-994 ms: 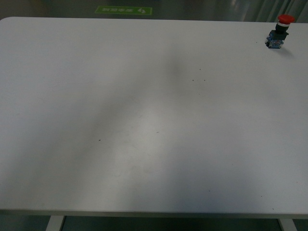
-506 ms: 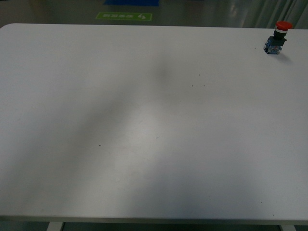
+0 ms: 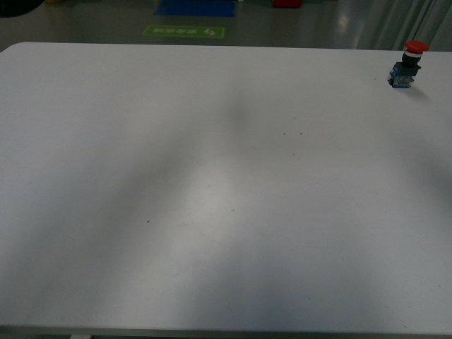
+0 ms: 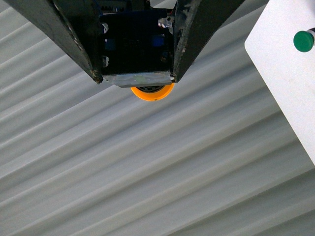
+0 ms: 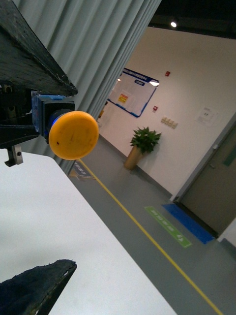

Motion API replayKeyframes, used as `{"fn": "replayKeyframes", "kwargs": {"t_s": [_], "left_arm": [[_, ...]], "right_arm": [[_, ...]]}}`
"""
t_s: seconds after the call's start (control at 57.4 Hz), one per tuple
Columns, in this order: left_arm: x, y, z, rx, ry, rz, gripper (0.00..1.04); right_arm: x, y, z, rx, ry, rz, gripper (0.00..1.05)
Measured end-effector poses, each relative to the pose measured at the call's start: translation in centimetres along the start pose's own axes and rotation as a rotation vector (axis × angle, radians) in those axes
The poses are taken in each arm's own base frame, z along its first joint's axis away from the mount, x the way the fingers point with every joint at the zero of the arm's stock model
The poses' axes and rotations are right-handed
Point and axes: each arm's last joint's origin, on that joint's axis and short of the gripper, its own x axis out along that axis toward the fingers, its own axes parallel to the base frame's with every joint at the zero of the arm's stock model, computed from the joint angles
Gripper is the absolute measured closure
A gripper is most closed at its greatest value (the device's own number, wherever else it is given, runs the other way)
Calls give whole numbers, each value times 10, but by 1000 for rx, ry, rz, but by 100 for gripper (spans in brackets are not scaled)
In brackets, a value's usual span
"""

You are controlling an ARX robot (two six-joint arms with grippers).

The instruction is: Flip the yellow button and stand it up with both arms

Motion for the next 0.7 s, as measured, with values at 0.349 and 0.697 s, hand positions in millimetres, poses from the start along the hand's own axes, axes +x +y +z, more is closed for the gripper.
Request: {"fn": "replayKeyframes", "kwargs": {"t_s": [0.349, 0.697], "left_arm": [[0, 0, 0, 0, 0, 0, 71], [0, 0, 0, 0, 0, 0, 71]], "right_arm": [[28, 18, -7, 175, 120, 52, 7], [35, 29, -17, 281, 216, 71, 7]]}}
